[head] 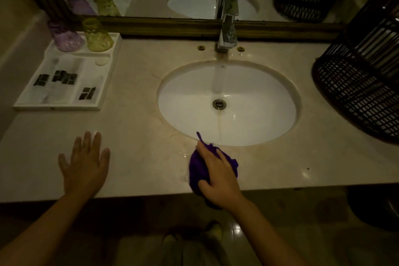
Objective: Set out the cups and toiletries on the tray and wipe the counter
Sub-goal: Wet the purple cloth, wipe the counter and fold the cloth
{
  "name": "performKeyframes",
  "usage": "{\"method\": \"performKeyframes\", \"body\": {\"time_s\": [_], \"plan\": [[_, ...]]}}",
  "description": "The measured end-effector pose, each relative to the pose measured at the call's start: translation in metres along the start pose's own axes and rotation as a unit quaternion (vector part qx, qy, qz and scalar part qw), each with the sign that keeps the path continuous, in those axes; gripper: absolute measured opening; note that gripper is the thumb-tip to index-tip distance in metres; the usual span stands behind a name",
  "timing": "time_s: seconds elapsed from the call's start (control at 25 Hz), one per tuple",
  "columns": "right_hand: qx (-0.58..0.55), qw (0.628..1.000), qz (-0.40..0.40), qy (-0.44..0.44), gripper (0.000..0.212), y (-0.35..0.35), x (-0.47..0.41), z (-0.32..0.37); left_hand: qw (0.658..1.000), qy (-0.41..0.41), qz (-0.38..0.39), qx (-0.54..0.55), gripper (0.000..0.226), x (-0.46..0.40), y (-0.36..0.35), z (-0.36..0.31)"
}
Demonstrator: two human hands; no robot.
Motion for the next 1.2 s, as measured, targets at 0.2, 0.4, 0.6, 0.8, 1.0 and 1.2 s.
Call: {"method": "performKeyframes", "body": {"time_s": [0.2, 0.4, 0.6, 0.8, 1.0, 1.2], "plan": [[0.154, 0.979, -0.111, -0.076, 0.059, 0.012, 0.016, -0.017, 1.0, 0.0, -0.009, 0.014, 0.056, 0.001, 0.003, -0.004], [0.173, 0.953, -0.161, -0.189, 0.068, 0.011, 0.011, -0.027, 1.0, 0.001, -0.012, 0.018, 0.054, 0.003, 0.004, -0.005], [0.169, 0.915, -0.229, -0.284, 0.083, 0.016, -0.001, -0.034, 1.0, 0.0, -0.013, 0.019, 0.053, 0.004, 0.007, -0.008], [0.173, 0.969, -0.147, -0.1, 0.078, -0.016, -0.001, 0.0, 1.0, 0.005, -0.021, 0.022, 0.053, 0.005, 0.01, -0.012], [0.152, 0.982, -0.044, 0.105, 0.066, -0.066, 0.014, 0.055, 1.0, 0.002, -0.015, 0.019, 0.054, 0.006, 0.01, -0.011], [0.142, 0.969, 0.039, 0.199, 0.065, -0.054, 0.017, 0.037, 1.0, 0.005, -0.005, 0.018, 0.055, 0.008, 0.01, -0.011]]}}
Point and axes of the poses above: each hand's wrist, its own x-axis away from the middle knuckle, its own y-axis out of the back of the hand, z = x × y, the point moved 2 cm from there along -x, towards the middle knuckle, and after that the axes turned 5 degrees about -z, right-handed, at the moved point
